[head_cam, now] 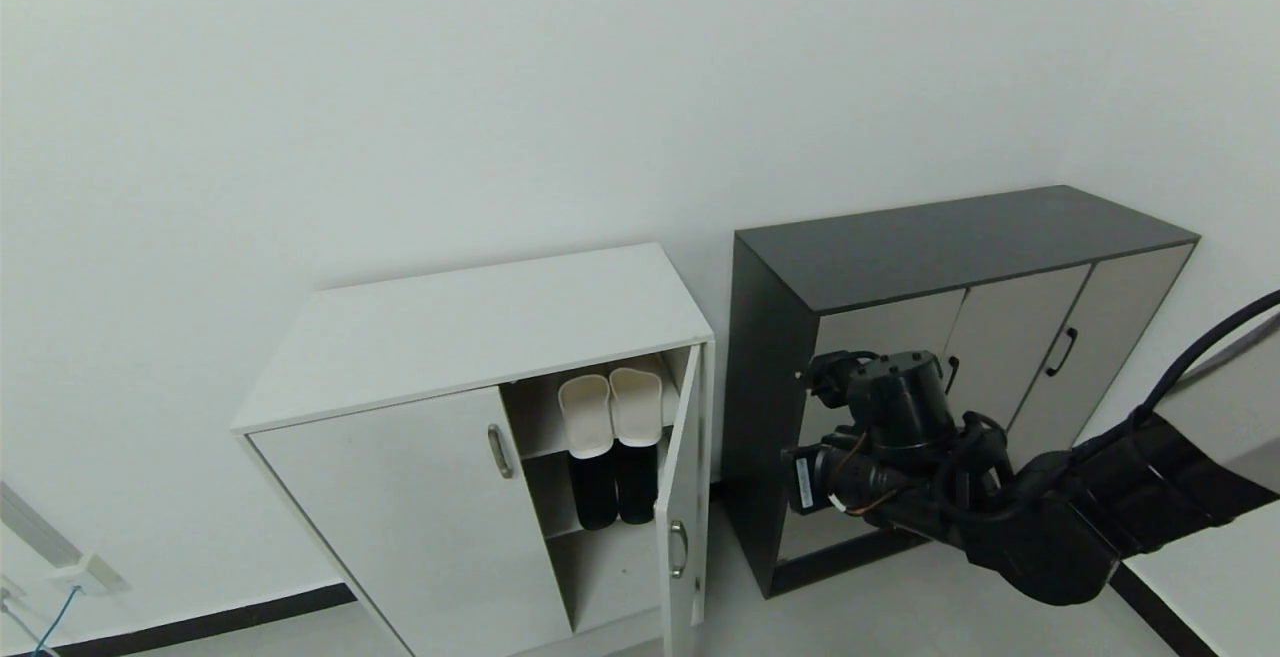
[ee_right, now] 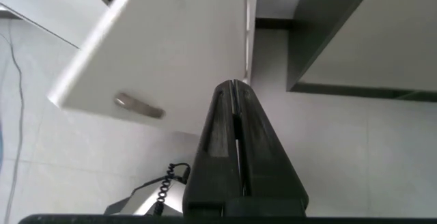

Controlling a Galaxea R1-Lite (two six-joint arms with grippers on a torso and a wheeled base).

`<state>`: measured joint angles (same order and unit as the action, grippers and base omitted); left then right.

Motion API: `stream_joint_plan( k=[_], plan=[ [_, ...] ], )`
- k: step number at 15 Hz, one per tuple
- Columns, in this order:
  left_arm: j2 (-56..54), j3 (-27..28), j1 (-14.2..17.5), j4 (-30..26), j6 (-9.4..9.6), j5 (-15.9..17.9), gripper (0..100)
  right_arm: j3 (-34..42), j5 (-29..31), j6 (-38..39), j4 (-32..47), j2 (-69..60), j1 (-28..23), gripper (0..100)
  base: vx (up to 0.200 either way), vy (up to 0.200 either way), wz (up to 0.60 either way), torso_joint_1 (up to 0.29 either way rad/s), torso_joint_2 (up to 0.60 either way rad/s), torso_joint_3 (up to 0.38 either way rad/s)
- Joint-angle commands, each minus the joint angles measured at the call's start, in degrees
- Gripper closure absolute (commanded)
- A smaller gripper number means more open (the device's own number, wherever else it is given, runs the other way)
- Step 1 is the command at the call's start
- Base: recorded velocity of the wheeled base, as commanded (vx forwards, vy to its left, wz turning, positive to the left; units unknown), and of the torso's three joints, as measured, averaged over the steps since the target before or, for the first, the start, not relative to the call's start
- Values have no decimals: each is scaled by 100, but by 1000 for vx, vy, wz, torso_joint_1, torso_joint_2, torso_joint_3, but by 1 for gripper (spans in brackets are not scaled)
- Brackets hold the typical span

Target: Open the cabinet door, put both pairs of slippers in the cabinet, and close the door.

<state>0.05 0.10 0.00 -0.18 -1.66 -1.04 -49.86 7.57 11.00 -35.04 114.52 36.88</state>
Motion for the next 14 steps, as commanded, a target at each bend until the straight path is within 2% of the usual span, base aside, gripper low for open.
stream_joint_plan(
  k=[1,2,9,14],
  plan=[
    [4,-1,0,1,-1,-2,100,82,-1,-27,-3,-193,65,100,0,0,0,0,0,0],
    [4,-1,0,1,-1,-2,100,126,-1,-45,-12,-219,92,100,0,0,0,0,0,0],
    [4,-1,0,1,-1,-2,100,345,-54,-62,-223,-299,136,100,0,0,600,2,2,4],
    [4,-1,0,1,-1,-2,100,635,-28,-467,-557,-255,109,100,0,0,0,0,0,0]
  ],
)
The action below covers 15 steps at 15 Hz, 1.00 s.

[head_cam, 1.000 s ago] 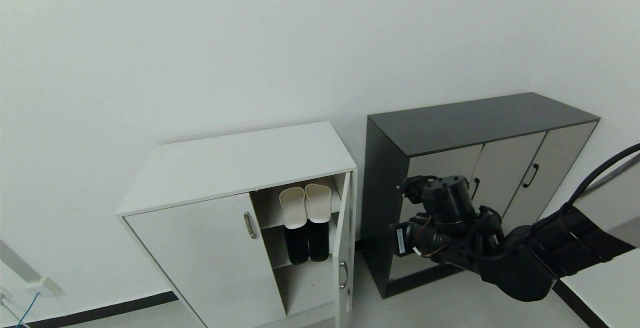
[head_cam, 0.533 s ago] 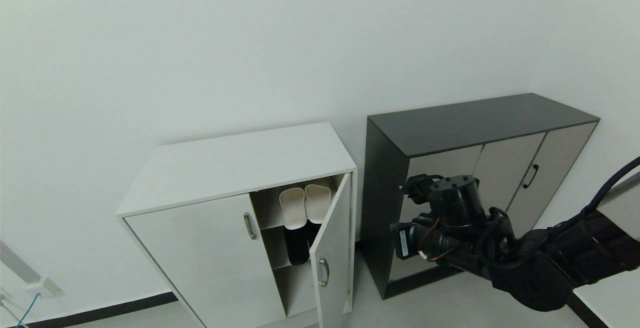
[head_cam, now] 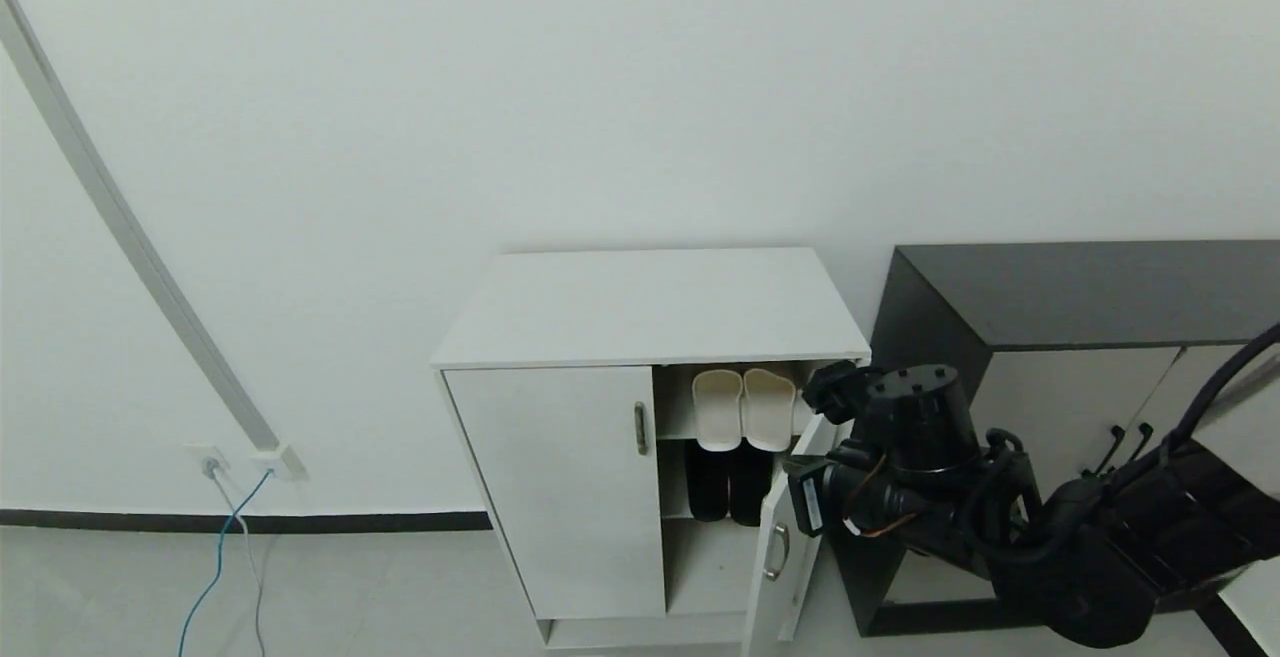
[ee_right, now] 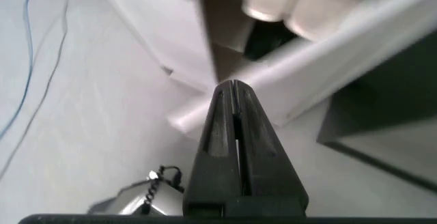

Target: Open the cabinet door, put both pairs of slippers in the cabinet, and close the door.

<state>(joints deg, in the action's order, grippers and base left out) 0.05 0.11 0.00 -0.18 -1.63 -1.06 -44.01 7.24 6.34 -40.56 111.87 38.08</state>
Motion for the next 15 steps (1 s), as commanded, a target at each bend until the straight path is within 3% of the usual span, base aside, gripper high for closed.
stream_joint_plan(
  k=[1,6,12,15],
  plan=[
    [4,-2,0,1,-4,1,100,68,-3,-19,4,1,-11,100,0,0,0,0,0,0],
    [4,-2,0,1,-4,1,100,455,32,-880,39,-16,-345,100,0,0,0,0,0,0],
    [4,-2,0,1,-4,1,100,156,32,-827,-49,608,-258,100,0,0,0,0,0,0],
    [-5,-2,0,1,-4,1,100,-20,32,-748,-725,1073,-231,100,0,0,0,0,0,0]
  ],
)
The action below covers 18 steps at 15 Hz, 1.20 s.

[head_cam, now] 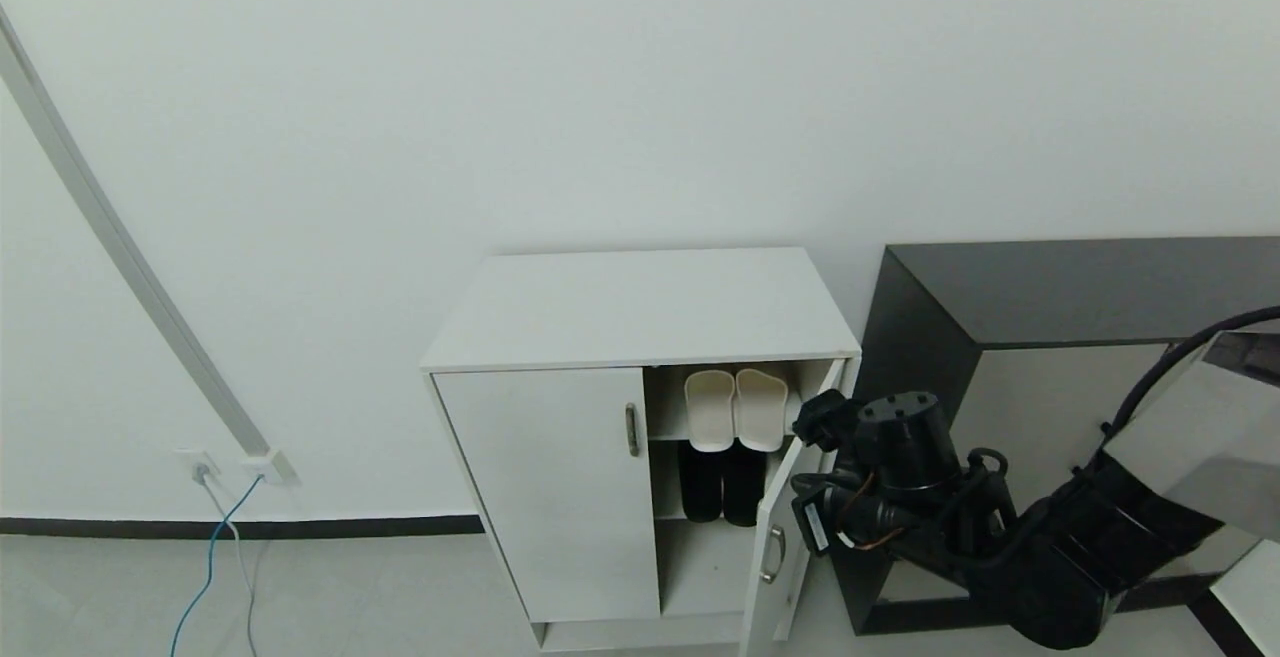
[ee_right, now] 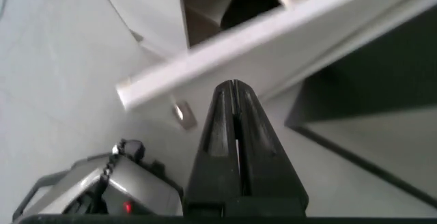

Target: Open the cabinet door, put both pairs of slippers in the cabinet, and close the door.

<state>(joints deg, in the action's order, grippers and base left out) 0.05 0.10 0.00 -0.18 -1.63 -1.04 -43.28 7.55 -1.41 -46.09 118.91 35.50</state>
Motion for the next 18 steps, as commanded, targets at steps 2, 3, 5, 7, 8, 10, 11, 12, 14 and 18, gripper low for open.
stream_joint_plan(
  k=[2,3,5,7,8,10,11,12,14,18],
  plan=[
    [4,-1,0,1,-4,-2,100,-234,1,370,-594,616,168,100,0,0,0,0,0,0],
    [4,-1,0,1,-4,-2,100,-269,-8,493,-761,686,212,100,0,0,0,0,0,0],
    [4,-1,0,1,-4,-2,100,-243,-34,554,-989,713,229,100,0,0,0,0,0,0],
    [-5,-1,0,1,-4,-2,100,-58,-113,572,-1323,695,221,100,0,0,0,0,0,0],
    [4,-1,0,1,5,-2,100,83,-315,572,-1552,695,221,100,0,0,0,0,0,0],
    [4,-1,0,1,5,-2,100,557,-781,528,-2132,722,221,100,0,0,0,0,0,0],
    [4,-1,0,1,14,7,100,856,-983,519,-2536,722,221,100,0,0,0,0,0,0],
    [-5,-1,0,1,14,16,100,1120,-1159,519,-2826,713,221,100,200,0,0,-2,2,2],
    [4,-1,0,1,23,16,100,1436,-1264,519,-3151,722,221,100,200,0,0,2,2,2],
    [4,-1,9,1,23,16,100,1454,-1273,519,-3169,748,247,100,200,0,0,-4,-1,7]
  ],
)
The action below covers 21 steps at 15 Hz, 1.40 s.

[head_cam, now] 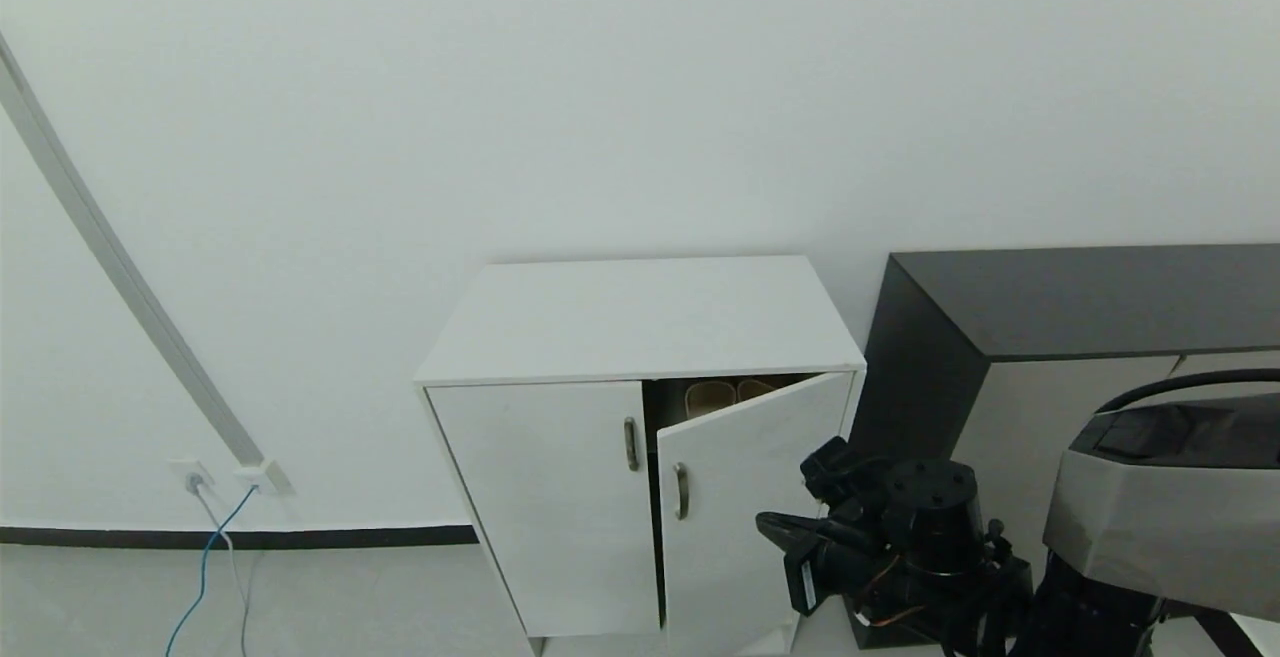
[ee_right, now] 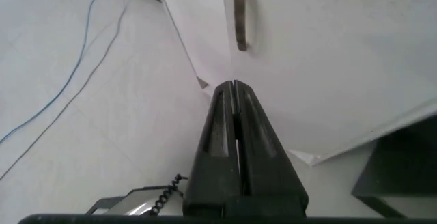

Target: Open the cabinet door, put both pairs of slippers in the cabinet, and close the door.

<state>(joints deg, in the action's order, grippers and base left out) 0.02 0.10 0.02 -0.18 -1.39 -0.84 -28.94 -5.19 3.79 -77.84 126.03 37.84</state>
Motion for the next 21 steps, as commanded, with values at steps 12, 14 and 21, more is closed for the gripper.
stream_joint_plan(
  k=[12,14,21],
  plan=[
    [6,-1,-2,1,-10,-13,100,-428,10,-1,-3,449,-22,100,33,0,0,2,0,1],
    [6,-1,-2,1,-19,-13,100,-569,18,-1,5,572,-57,100,0,0,0,0,0,0],
    [6,-1,-2,9,-19,-13,100,-991,18,-1,41,880,-198,100,0,0,0,0,0,0]
  ],
)
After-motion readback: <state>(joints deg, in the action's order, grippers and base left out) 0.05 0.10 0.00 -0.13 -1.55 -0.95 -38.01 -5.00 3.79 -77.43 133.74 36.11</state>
